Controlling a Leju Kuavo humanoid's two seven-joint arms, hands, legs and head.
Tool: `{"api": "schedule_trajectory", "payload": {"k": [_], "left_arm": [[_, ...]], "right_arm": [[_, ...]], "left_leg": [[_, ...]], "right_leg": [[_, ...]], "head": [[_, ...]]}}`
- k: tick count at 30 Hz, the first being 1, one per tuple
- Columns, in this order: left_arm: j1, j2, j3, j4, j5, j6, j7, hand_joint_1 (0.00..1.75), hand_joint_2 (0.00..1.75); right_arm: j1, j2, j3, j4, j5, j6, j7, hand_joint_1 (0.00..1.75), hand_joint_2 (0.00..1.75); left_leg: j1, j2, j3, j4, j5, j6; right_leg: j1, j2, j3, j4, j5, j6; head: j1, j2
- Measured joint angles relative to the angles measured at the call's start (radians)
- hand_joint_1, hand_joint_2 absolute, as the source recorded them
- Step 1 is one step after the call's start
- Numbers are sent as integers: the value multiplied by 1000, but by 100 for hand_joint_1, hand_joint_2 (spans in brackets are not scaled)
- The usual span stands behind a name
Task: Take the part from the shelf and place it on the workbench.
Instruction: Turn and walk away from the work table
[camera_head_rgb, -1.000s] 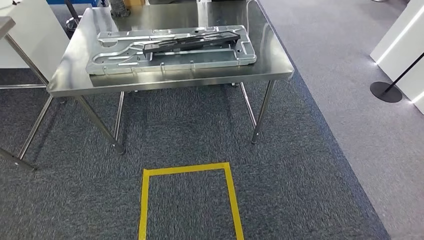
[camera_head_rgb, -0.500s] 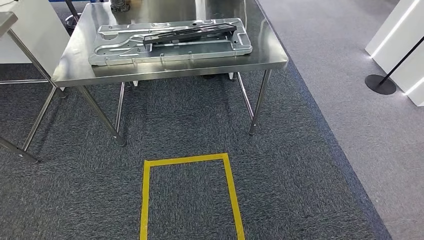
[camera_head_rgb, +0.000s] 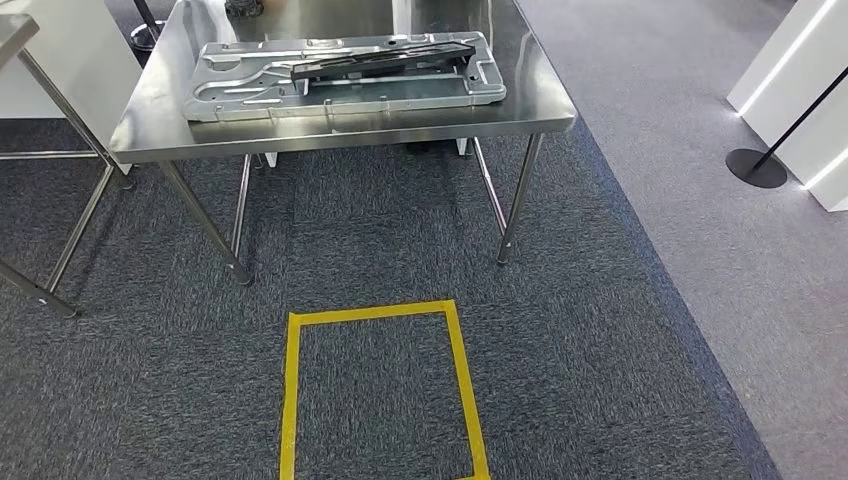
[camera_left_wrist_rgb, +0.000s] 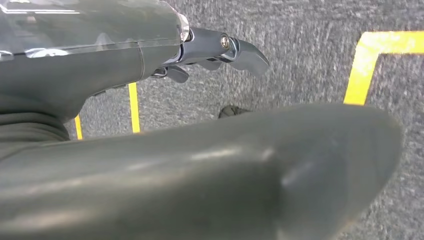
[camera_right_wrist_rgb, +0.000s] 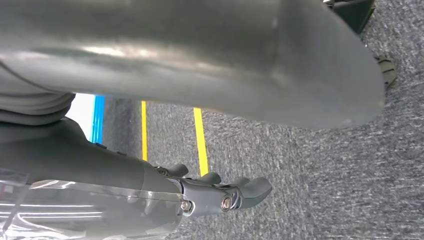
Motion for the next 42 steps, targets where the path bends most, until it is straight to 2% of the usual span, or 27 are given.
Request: {"api": "schedule_trajectory", "payload": {"k": [1, 2, 3, 5, 6, 7, 8, 10, 11, 12, 14, 16, 17, 19, 20, 21, 22, 23, 25, 26, 27, 28, 30, 35, 39, 42], "left_arm": [[0, 0, 0, 0, 0, 0, 0, 0, 0], [-1, 0, 0, 0, -1, 0, 0, 0, 0], [-2, 0, 0, 0, -1, 1, 0, 0, 0], [-2, 0, 0, 0, -2, 3, 0, 0, 0], [-2, 0, 0, 0, -2, 3, 0, 0, 0], [-1, 0, 0, 0, -2, 4, 0, 0, 0], [-1, 0, 0, 0, -2, 4, 1, 0, 0], [-2, 0, 0, 0, -2, 4, 1, 0, 0], [-3, 0, 0, 0, -2, 4, 1, 0, 0], [-4, -1, 0, 0, -2, 4, 1, 0, 0], [-6, -1, 0, 0, -3, 4, 2, 0, 0], [-6, 0, 0, 0, -4, 4, 2, 0, 0], [-6, 0, 0, 0, -4, 4, 2, 0, 0], [-6, 0, 0, 0, -4, 4, 2, 0, 0], [-5, 0, 0, 0, -5, 4, 2, 0, 44], [-4, 0, 0, 0, -6, 4, 2, 0, 87], [-3, 0, 0, 0, -6, 5, 2, 0, 131], [-2, 1, 0, 0, -6, 6, 3, 0, 175], [-2, 2, 0, 0, -6, 8, 6, 0, 175], [-3, 2, 0, 1, -6, 9, 7, 0, 175], [-4, 2, 0, 1, -6, 9, 8, 0, 175], [-5, 1, 0, 1, -6, 9, 9, 0, 175], [-5, 0, 0, 1, -6, 9, 10, 0, 175], [-5, 2, 0, 1, -6, 10, 9, 0, 175], [-6, 2, 0, 1, -6, 9, 8, 0, 175], [-6, 2, 0, 1, -6, 9, 7, 0, 175]], "right_arm": [[0, 0, -1, 0, 1, 0, -2, 0, 0], [0, 0, -2, 0, 1, 1, -6, 0, 0], [0, 0, -2, 0, 3, 2, -9, 0, 0], [0, 0, -3, 0, 5, 5, -13, 0, 0], [0, 1, -3, 0, 6, 8, -14, 0, 0], [1, 1, -3, 1, 7, 11, -14, 0, 0], [1, 1, -3, 1, 7, 14, -14, 0, 0], [-1, 1, -3, 1, 5, 17, -10, 0, 0], [-3, 1, -4, 1, 3, 17, -6, 0, 44], [-4, 1, -5, 1, 2, 16, 2, 0, 87], [-6, 1, -7, 1, 2, 12, 18, 0, 175], [-4, 2, -8, 1, 3, 2, 27, 0, 175], [-4, 2, -9, 1, 4, -2, 29, 0, 175], [-4, 3, -9, 1, 6, -10, 32, 0, 175], [-4, 2, -10, 1, 7, -14, 33, 0, 175], [-4, 2, -10, 1, 9, -18, 36, 0, 175], [-4, 2, -10, 1, 11, -20, 38, 0, 175], [-4, 3, -10, 1, 13, -21, 40, 0, 175], [-4, 3, -11, 1, 13, -21, 41, 0, 87], [-4, 2, -12, 1, 12, -21, 41, 0, 44], [-5, 2, -14, 1, 10, -20, 41, 0, 0], [-5, 1, -15, 1, 9, -20, 40, 0, 0], [-6, 1, -15, 1, 8, -19, 37, 0, 0], [-6, 2, -16, 1, 5, -17, 32, 0, 0], [-6, 2, -16, 1, 3, -16, 27, 0, 175], [-6, 2, -17, 1, 3, -16, 22, 0, 175]], "left_leg": [[2, 0, -2, -2, 3, 7], [3, 1, -4, -4, 7, 13], [3, 1, -7, -6, 11, 19], [0, 3, -15, -5, 14, 25], [-2, 3, -18, -4, 15, 26], [-3, 3, -20, -2, 15, 26], [-4, 3, -21, 0, 15, 26], [-5, 2, -19, 4, 13, 24], [-7, 2, -19, 6, 12, 21], [-8, 3, -21, 7, 12, 16], [-9, 3, -24, 7, 14, 6], [-9, 3, -27, 12, 9, -5], [-9, 2, -36, 33, -7, -10], [-5, 0, -83, 136, -68, -18], [-3, 0, -116, 209, -102, -22], [1, 0, -143, 268, -123, -27], [5, 0, -156, 296, -125, -33], [10, 0, -149, 283, -106, -40], [23, 1, -86, 155, -38, -57], [27, -2, -54, 89, -15, -61], [28, -4, -34, 46, -4, -56], [28, -7, -26, 26, -3, -51], [23, -9, -30, 28, -4, -36], [17, -10, -33, 29, -3, -29], [13, -10, -34, 30, -3, -25], [13, -10, -34, 30, -3, -25]], "right_leg": [[-1, 1, -4, 10, -8, 6], [-2, 2, -17, 37, -27, 11], [-4, 3, -40, 85, -57, 16], [-6, 4, -107, 225, -125, 22], [-7, 4, -133, 280, -142, 23], [-7, 4, -142, 299, -138, 23], [-8, 4, -130, 276, -115, 22], [-7, 4, -62, 139, -43, 13], [-5, 4, -31, 72, -19, 7], [-2, 4, -12, 29, -7, 3], [3, 5, -7, 6, -6, -4], [-2, 5, -7, -2, 1, -14], [-5, 4, -6, -7, 4, -20], [-7, 3, -6, -12, 9, -28], [-7, 3, -8, -11, 9, -30], [-7, 3, -9, -10, 9, -31], [-7, 3, -9, -8, 8, -31], [-8, 4, -9, -6, 7, -31], [-13, 6, -10, 7, -1, -26], [-12, 8, -13, 18, -7, -20], [-11, 9, -17, 27, -12, -14], [-9, 10, -20, 34, -15, -9], [-8, 12, -23, 35, -15, -4], [-14, 12, -22, 28, -9, 6], [-14, 12, -23, 26, -7, 9], [-14, 12, -23, 26, -7, 10]], "head": [[0, 0], [0, 0], [0, 0], [0, 0], [0, 0], [0, 0], [0, 0], [0, 0], [0, 0], [0, 0], [0, 0], [0, 0], [0, 0], [0, 0], [0, 0], [0, 0], [0, 0], [0, 0], [0, 0], [0, 0], [0, 0], [0, 0], [0, 0], [0, 0], [0, 0], [0, 0]]}}
